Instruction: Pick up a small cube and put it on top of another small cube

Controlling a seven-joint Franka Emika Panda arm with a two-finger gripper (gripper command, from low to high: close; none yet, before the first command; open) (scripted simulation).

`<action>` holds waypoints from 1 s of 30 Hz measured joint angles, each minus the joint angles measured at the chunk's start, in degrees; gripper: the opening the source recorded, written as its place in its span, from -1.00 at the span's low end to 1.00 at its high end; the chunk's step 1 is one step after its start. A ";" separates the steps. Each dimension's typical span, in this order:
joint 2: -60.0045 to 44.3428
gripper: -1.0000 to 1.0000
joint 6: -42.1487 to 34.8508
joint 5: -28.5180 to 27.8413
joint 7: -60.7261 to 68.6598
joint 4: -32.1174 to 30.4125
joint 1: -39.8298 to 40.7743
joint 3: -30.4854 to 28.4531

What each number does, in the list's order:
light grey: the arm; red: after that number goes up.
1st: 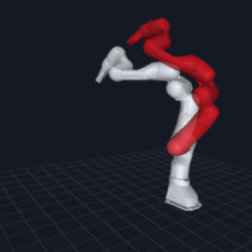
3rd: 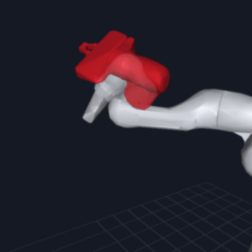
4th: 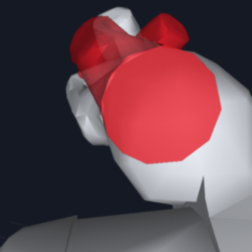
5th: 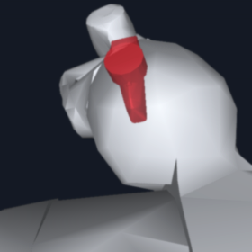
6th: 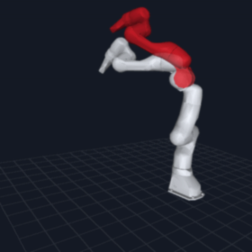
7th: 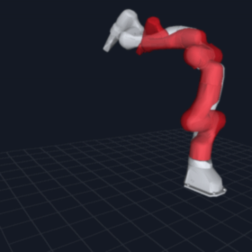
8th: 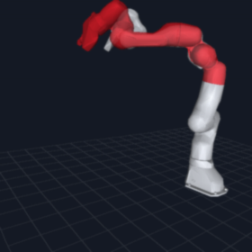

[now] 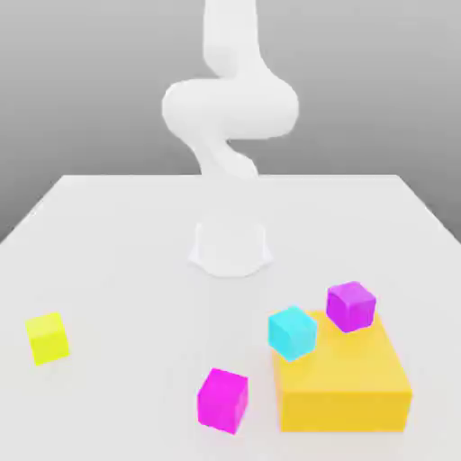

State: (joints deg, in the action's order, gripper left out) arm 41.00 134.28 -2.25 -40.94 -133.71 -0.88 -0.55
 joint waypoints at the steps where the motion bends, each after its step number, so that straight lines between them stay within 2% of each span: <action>1: -2.09 0.00 1.07 -0.91 2.16 -0.83 -0.38 -0.31; 9: -17.57 0.00 8.97 -5.82 19.58 -6.98 -3.31 -4.09; 15: -29.03 0.00 15.09 -6.06 34.95 -11.62 -5.56 -7.54; 19: -36.68 0.00 19.26 -3.50 47.16 -14.76 -6.62 -8.91; 24: -46.19 0.00 24.53 3.09 64.48 -18.52 -5.17 -6.59; 30: -58.49 0.00 34.16 7.57 70.02 -17.28 -2.39 -2.94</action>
State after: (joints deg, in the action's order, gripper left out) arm -17.49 168.44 5.33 29.08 -150.99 -3.27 -3.49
